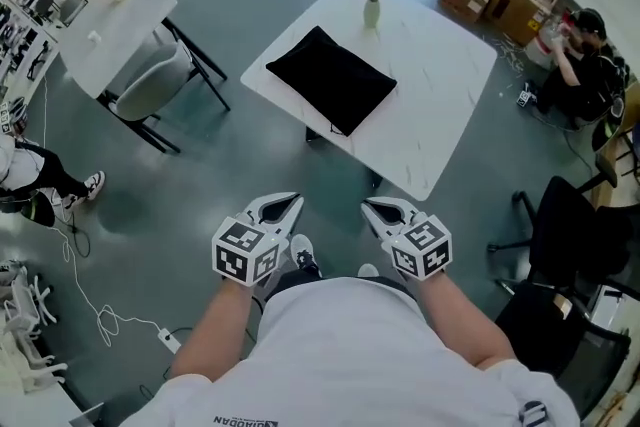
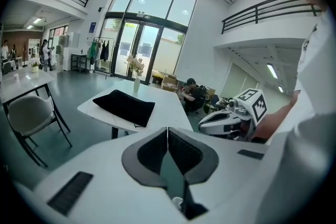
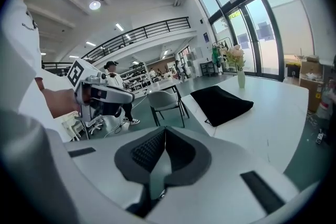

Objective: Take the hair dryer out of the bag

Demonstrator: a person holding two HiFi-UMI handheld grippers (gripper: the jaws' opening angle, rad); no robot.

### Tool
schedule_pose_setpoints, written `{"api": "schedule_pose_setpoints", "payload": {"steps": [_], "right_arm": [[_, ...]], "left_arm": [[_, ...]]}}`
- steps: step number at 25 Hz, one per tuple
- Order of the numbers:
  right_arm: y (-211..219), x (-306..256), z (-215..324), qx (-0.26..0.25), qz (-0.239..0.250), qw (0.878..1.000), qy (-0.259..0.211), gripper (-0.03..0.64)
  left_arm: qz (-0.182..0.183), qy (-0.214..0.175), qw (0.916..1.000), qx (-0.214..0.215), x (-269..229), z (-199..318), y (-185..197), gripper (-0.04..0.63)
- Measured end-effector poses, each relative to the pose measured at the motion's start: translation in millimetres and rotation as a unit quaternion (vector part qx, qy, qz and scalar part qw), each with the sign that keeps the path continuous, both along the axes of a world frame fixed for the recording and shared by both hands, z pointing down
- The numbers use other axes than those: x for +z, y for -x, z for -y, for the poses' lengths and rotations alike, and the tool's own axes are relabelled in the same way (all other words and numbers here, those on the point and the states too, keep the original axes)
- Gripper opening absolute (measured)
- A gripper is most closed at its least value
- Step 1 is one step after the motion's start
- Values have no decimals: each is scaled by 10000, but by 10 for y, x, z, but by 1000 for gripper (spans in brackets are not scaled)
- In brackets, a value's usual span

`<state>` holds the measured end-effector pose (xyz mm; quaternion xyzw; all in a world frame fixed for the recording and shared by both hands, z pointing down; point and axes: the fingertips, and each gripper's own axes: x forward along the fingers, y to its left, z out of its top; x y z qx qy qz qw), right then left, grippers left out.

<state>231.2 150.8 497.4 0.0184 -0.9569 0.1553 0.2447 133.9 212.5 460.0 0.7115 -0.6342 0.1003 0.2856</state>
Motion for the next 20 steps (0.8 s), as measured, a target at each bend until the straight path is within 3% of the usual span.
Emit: {"api": "schedule_pose_setpoints", "payload": {"steps": [9, 20], "right_arm": [[626, 18, 15, 587, -157, 9981, -115, 17], [875, 180, -112, 1016, -462, 9937, 48, 17]], "left_arm": [[-97, -131, 9986, 503, -16, 38, 748, 18], [-235, -57, 9959, 870, 184, -94, 1162, 18]]}}
